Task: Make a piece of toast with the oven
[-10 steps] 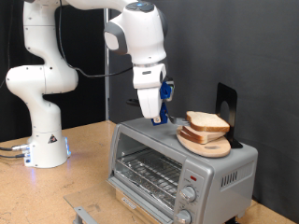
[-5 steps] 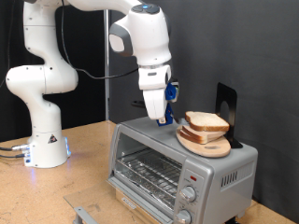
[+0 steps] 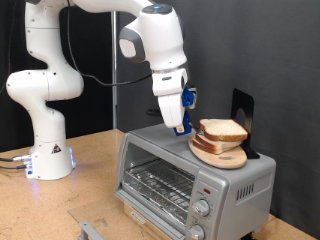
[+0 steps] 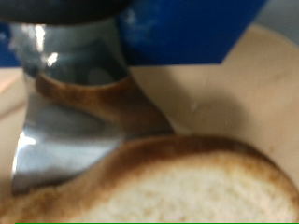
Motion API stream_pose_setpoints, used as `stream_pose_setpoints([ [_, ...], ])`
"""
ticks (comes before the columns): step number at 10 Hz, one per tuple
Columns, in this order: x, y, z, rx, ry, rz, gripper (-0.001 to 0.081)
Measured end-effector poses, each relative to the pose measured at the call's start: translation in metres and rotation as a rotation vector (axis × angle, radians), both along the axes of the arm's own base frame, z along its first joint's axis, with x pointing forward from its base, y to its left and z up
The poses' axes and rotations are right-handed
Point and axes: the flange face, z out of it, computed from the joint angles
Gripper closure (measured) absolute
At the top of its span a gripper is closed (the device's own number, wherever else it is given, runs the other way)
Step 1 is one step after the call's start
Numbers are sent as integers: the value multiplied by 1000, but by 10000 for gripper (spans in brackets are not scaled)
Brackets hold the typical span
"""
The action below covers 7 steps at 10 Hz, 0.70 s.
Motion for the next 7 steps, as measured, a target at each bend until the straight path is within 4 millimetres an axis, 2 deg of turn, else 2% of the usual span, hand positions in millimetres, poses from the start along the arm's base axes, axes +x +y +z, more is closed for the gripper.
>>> stream_pose_setpoints([
  [3, -2, -22, 7, 50, -33, 45, 542],
  [7, -15, -65, 19, 70, -34, 76, 542],
])
